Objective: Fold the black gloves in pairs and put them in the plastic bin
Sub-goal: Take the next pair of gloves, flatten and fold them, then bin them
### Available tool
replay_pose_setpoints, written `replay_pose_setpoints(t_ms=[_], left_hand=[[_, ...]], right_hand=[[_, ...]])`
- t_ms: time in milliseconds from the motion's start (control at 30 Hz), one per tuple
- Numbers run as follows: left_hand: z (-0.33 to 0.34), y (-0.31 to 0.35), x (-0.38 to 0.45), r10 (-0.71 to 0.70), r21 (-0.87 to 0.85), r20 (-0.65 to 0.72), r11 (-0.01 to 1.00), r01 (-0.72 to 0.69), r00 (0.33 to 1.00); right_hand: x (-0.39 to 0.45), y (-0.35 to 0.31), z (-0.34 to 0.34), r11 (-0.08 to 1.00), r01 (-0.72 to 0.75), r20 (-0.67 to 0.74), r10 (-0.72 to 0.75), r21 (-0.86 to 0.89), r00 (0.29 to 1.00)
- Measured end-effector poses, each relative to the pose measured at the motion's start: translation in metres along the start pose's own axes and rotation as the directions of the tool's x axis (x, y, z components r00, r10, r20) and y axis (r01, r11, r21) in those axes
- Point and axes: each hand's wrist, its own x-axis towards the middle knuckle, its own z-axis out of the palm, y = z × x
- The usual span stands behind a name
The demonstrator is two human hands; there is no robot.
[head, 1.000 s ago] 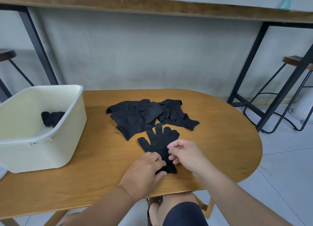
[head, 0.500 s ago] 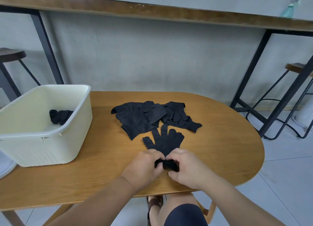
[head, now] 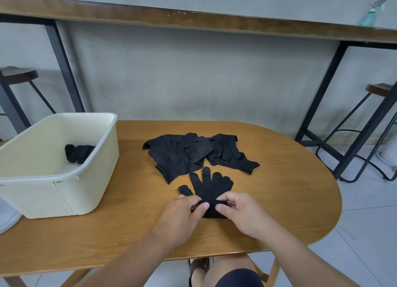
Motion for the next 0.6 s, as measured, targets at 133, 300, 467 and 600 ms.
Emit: replay_pose_setpoints(t_ms=[133, 300, 467, 600], left_hand=[[0.005, 0.002, 0.010, -0.085, 0.053, -0.027, 0.995, 0.087, 0.996], [0.009, 0.001, 0.024, -0.155, 0.092, -0.073, 0.983, 0.161, 0.985], [0.013, -0.003, 0.027, -0.149, 0.056, -0.084, 0.986, 0.154, 0.985], [0.012, -0.004, 0.027, -0.081, 0.054, -0.100, 0.995, 0.087, 0.992]], right_hand=[[0.015, -0.005, 0.003, 0.994, -0.100, -0.047, 0.101, 0.036, 0.994], [0.026, -0.005, 0.009, 0.984, -0.157, -0.102, 0.165, 0.078, 0.981], [0.035, -0.003, 0.014, 0.986, -0.159, -0.156, 0.150, -0.045, 0.976], [0.037, 0.003, 0.016, 0.977, -0.145, -0.233, 0.107, -0.154, 0.967]])
